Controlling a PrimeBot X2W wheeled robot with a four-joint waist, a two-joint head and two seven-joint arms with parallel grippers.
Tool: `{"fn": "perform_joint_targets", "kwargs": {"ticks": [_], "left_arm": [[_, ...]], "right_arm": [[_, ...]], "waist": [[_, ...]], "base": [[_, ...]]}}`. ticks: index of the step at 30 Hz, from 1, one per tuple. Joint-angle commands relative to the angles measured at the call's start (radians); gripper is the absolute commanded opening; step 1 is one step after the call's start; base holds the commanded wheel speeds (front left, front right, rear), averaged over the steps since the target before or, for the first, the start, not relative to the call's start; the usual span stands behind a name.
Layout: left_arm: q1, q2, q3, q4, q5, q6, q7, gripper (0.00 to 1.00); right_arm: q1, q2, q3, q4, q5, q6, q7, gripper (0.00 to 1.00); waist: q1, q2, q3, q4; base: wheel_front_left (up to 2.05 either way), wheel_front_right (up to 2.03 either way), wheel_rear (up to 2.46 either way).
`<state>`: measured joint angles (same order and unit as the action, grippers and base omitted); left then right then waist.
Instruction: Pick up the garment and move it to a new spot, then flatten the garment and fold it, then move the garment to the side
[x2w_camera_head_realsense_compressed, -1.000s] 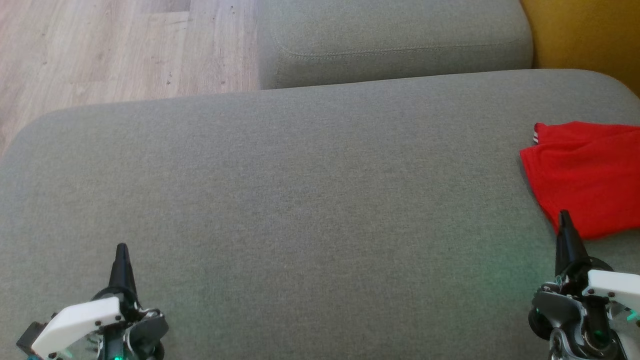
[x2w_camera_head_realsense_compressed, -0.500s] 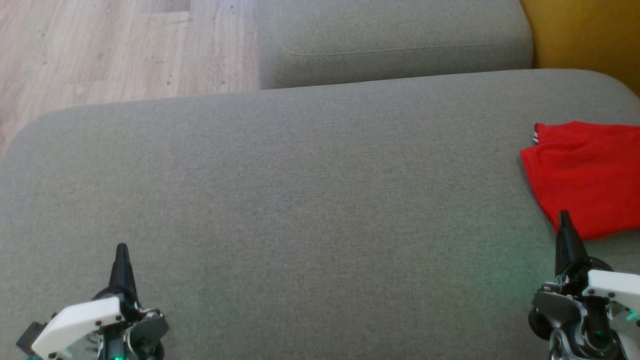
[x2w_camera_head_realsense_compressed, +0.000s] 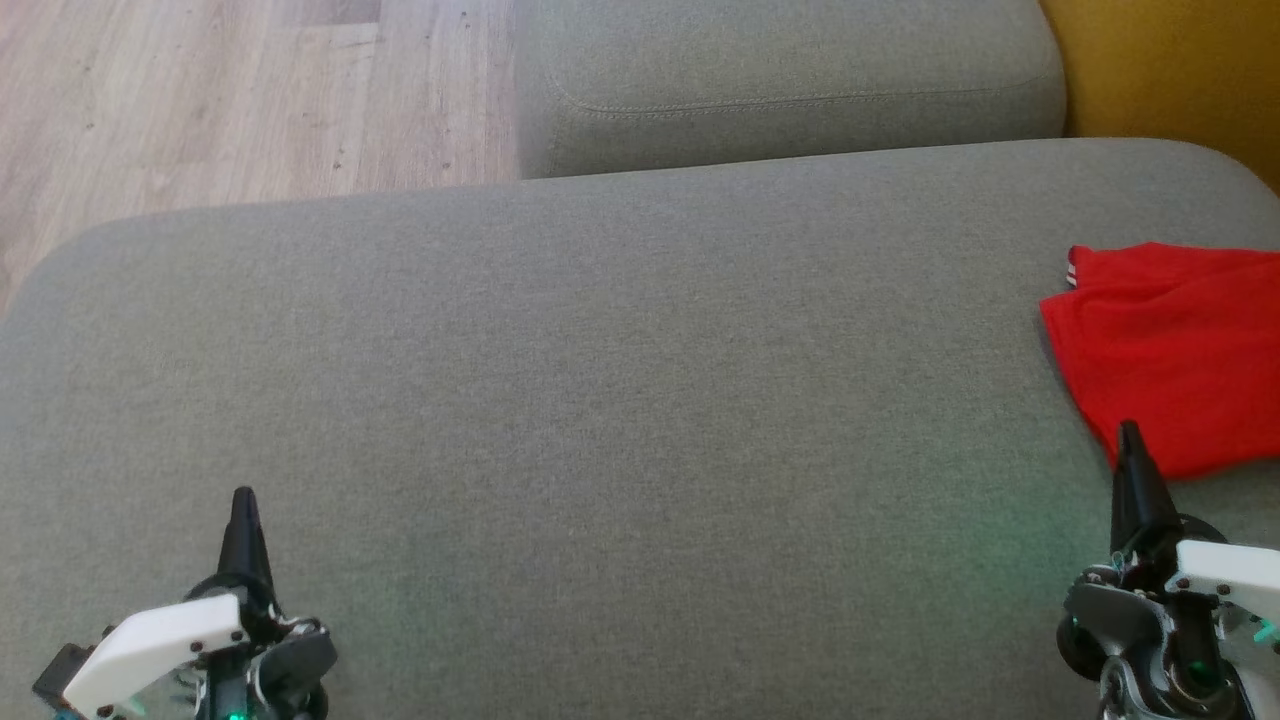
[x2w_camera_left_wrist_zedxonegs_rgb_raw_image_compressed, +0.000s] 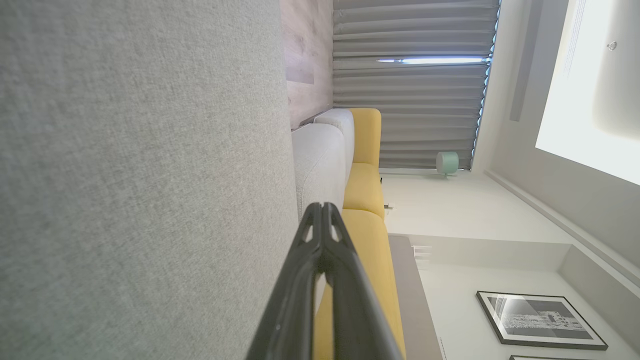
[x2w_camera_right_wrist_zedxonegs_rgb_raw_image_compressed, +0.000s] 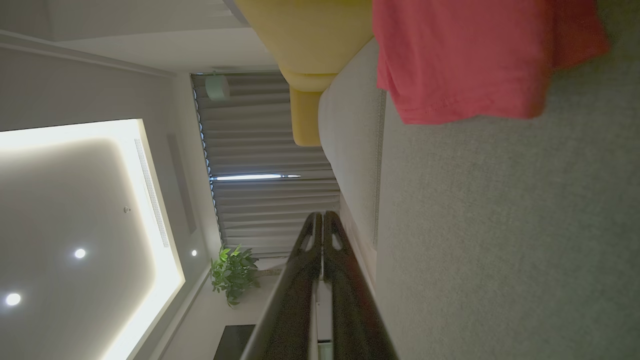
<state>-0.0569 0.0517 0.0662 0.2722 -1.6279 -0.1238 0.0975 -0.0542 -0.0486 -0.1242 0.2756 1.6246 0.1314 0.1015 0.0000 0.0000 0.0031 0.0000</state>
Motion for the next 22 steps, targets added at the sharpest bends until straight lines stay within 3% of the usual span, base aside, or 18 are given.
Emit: {"fn": "perform_joint_targets", "kwargs": {"ticks": [1,22], "left_arm": [[-0.05,0.007,0.037,-0.028,0.01,-0.007,0.007,0.0],[-0.05,0.005,0.04,-0.027,0.013,-0.007,0.009,0.0]], "right_arm": [[-0.053,-0.008,0.019,-0.031,-0.009,-0.001,0.005,0.0],[-0.053,-0.007,0.017,-0.031,-0.011,-0.001,0.007,0.0]], "waist": [[0.0,0.0,0.0,0.0],[0.0,0.0,0.0,0.0]], "base": [[0.0,0.0,0.0],[0.0,0.0,0.0]]}}
